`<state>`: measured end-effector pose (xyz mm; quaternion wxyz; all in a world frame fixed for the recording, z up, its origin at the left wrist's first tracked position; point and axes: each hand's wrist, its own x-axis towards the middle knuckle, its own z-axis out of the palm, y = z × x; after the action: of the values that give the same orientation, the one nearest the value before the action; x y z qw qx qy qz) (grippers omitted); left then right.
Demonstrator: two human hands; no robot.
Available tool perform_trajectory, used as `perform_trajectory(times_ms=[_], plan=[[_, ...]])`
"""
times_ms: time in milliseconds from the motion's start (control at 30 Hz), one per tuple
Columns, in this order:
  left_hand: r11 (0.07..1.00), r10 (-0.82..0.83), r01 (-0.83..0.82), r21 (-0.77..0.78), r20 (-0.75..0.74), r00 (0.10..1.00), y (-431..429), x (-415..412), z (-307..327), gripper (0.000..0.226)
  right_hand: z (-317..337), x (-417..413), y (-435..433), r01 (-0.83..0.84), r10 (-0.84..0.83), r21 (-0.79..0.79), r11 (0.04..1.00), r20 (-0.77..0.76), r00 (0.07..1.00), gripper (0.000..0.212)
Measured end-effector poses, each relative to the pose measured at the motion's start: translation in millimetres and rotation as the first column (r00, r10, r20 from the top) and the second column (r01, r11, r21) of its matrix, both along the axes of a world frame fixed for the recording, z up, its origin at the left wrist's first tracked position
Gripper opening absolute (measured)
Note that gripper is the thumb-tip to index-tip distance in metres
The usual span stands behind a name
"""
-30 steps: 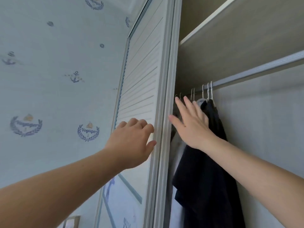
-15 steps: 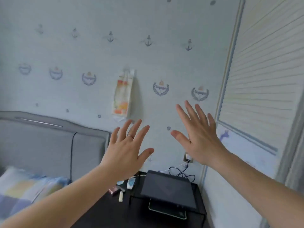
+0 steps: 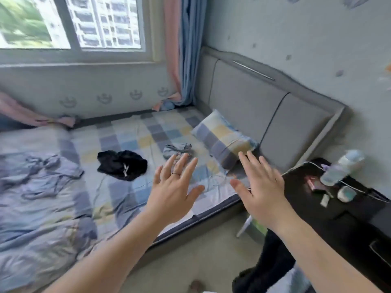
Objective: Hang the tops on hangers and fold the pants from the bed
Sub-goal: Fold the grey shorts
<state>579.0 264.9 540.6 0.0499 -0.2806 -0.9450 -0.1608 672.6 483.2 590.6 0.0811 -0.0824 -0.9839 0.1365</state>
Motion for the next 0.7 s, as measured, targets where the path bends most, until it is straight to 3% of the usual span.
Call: perform_trajectory(times_ms=[167,333,700], plan=[[0.97,0.242,-0.233,-0.069,0.192,0.951,-60,-11,-53,0.071,-65,-74,-43,-0.156,0.177,-0.147,0.977,0.147,0.973,0.084],[0.928,0.373,-0.348,-0.135,0.315,0.873,-85,-45,-83,0.069,-111,-148,-62,-0.25,0.307,-0.225,0.942,0.27,0.913,0.076],[0.912,0.405,-0.389,-0.132,0.448,0.797,-14,-226,-119,0.067,-153,-324,4,-0.232,0.312,-0.236,0.944,0.396,0.864,0.068]])
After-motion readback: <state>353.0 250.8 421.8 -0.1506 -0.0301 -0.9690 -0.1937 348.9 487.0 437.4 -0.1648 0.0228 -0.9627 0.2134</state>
